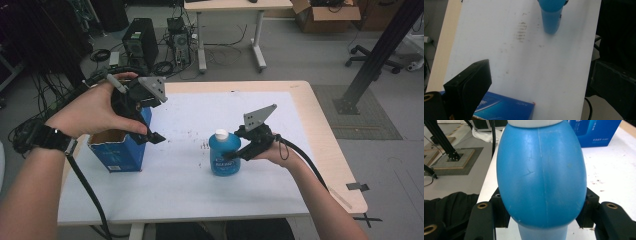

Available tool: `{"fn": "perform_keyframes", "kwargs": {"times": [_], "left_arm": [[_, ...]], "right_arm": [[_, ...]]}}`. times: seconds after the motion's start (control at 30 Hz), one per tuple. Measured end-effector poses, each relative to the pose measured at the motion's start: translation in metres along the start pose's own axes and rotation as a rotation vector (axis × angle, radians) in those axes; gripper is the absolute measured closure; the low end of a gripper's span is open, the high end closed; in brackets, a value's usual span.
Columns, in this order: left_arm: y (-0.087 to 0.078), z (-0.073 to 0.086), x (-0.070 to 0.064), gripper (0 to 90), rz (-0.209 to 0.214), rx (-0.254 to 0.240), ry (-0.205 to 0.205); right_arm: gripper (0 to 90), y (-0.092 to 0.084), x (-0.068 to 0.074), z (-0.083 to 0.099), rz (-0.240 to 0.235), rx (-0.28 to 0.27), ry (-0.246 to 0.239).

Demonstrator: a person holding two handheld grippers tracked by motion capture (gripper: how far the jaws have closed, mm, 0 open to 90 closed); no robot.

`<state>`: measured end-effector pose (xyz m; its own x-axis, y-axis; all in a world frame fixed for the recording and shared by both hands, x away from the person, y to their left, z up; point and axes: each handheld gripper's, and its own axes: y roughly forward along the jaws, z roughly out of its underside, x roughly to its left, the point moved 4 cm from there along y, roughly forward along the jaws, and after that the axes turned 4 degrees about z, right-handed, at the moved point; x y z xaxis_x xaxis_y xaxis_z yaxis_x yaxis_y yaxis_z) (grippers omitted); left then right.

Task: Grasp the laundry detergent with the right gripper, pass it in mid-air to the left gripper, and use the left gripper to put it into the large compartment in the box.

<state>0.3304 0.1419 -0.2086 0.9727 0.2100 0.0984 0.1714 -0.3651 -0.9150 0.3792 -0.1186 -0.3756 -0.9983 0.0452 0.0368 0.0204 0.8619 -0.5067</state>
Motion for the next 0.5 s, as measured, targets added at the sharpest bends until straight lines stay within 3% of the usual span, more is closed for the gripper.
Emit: {"fn": "perform_keyframes", "kwargs": {"times": [0.23,0.5], "left_arm": [[-0.001,-0.005,-0.001,3.6,0.006,-0.004,0.003],[-0.004,-0.015,-0.003,3.5,0.012,-0.016,0.006]], "right_arm": [[41.9,-0.011,0.001,-0.013,0.013,-0.011,0.000],[42.0,-0.022,0.006,-0.043,0.024,-0.015,-0.027]]}}
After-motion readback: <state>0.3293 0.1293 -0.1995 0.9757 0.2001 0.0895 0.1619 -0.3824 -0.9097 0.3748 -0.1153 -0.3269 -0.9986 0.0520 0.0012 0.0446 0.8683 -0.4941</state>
